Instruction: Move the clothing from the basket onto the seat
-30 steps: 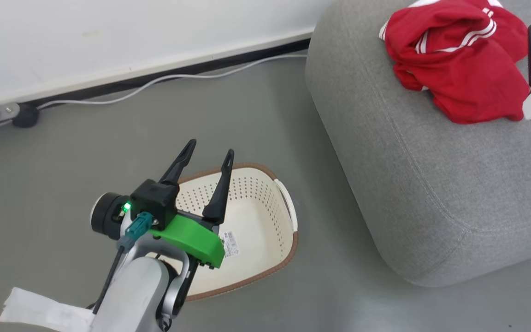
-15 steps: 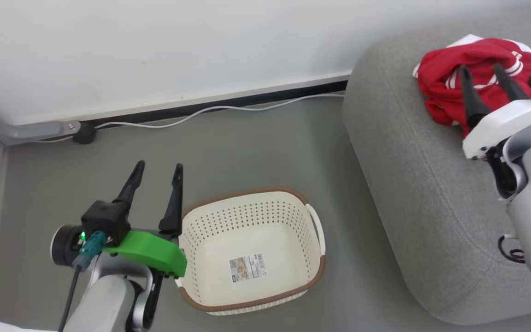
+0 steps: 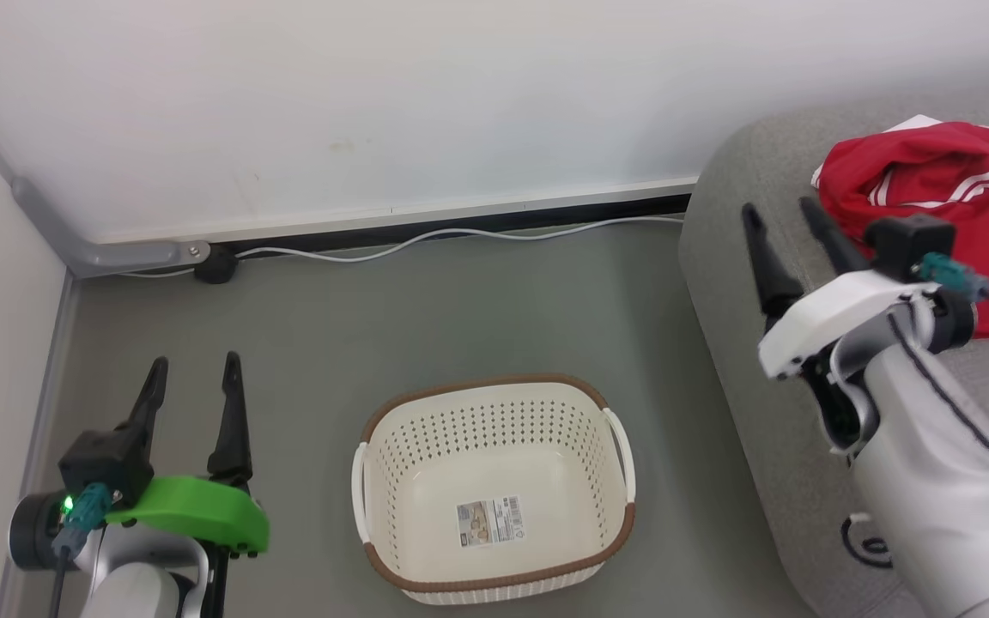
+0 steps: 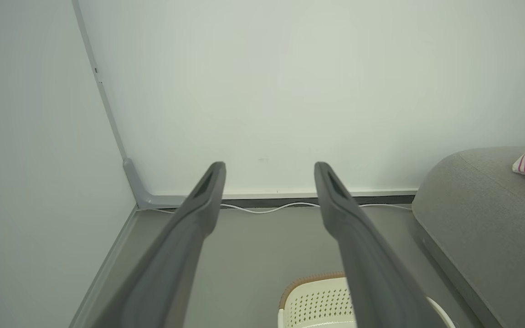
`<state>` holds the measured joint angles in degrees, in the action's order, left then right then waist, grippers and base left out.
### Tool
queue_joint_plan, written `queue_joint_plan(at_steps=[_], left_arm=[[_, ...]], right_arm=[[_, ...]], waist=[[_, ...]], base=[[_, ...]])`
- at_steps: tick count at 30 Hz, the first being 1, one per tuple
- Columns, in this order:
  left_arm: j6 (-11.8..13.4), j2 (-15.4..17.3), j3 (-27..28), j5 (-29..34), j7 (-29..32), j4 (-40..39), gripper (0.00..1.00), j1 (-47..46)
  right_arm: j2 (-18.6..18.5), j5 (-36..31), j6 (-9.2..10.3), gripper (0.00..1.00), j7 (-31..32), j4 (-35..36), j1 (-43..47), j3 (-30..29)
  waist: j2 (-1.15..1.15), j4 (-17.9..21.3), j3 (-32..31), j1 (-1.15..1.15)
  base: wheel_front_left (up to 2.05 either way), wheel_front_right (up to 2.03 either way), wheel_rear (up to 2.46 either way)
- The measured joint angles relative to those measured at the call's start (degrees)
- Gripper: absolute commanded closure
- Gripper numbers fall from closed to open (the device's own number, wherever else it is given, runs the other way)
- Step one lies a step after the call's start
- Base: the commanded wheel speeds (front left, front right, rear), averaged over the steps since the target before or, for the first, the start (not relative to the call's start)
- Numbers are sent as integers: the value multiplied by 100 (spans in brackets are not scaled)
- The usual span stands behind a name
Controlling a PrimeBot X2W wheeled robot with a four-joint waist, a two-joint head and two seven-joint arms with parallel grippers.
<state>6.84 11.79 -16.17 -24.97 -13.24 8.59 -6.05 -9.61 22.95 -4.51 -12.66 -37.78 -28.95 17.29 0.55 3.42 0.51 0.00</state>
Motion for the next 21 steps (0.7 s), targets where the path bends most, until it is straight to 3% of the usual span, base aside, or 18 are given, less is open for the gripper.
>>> queue_joint_plan(at_steps=[11, 21], left_arm=[[1, -21, 433, -164, -45, 42, 0, 636], [1, -148, 784, -181, -69, 38, 0, 1136]], right_arm=[[422, -96, 219, 0, -80, 394, 1055, 213], [364, -124, 517, 0, -111, 759, 1659, 114]], waist=[[0, -68, -187, 0], [0, -107, -320, 0]], base=[[0, 0, 0], [0, 0, 0]])
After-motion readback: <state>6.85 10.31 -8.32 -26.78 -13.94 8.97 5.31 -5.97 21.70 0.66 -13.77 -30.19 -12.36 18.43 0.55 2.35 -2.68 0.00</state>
